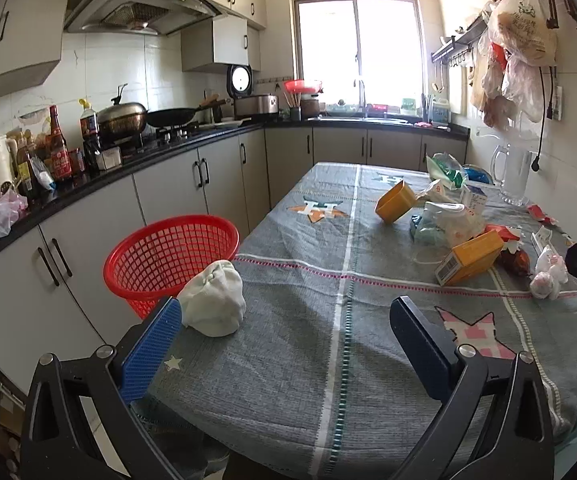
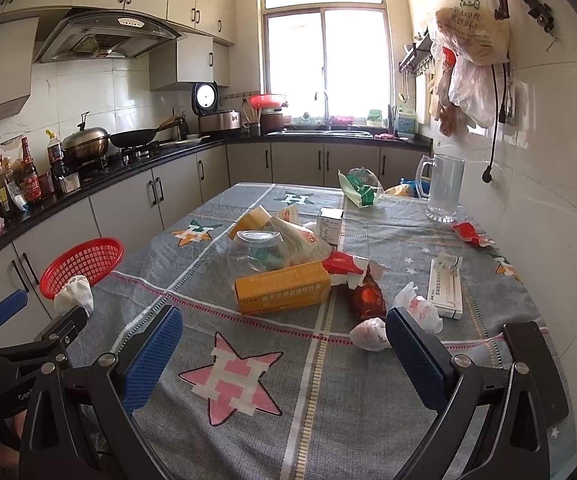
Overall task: Collect trash
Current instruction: 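Move both tools toward the white cloth and the white plastic bag on the table, then grasp the white cloth with the left tool while the right tool grasps the white plastic bag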
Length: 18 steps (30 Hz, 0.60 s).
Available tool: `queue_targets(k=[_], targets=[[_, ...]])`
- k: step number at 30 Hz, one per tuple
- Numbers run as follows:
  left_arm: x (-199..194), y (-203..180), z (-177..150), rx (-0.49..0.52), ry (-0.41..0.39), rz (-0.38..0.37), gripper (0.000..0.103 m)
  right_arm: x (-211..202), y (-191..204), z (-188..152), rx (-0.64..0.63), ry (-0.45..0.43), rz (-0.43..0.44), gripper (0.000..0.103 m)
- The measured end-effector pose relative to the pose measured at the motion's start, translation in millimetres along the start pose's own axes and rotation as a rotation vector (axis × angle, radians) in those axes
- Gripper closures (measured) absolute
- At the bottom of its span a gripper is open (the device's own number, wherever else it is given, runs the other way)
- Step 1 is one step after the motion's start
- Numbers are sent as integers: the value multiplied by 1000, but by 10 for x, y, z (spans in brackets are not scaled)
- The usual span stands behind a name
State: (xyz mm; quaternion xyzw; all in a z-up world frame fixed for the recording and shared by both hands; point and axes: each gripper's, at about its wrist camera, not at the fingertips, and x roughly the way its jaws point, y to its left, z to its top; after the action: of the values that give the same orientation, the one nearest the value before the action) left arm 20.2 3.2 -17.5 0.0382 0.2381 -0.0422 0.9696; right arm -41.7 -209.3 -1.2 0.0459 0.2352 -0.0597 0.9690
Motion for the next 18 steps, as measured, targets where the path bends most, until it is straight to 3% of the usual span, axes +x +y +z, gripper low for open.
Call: queue_targets(k=[5, 10, 14, 18], targets=[[137, 131, 16, -16, 51, -12, 0, 53, -92, -1, 32, 21, 6, 0], [361, 462, 70, -76, 132, -78, 0, 84, -201, 15, 67, 38, 14, 0], [616, 842, 125, -170, 222, -158, 10, 84, -281, 27, 83, 36, 4, 0], [878, 975, 125, -183, 279, -191, 17, 117, -375, 32, 117, 45, 4, 0]])
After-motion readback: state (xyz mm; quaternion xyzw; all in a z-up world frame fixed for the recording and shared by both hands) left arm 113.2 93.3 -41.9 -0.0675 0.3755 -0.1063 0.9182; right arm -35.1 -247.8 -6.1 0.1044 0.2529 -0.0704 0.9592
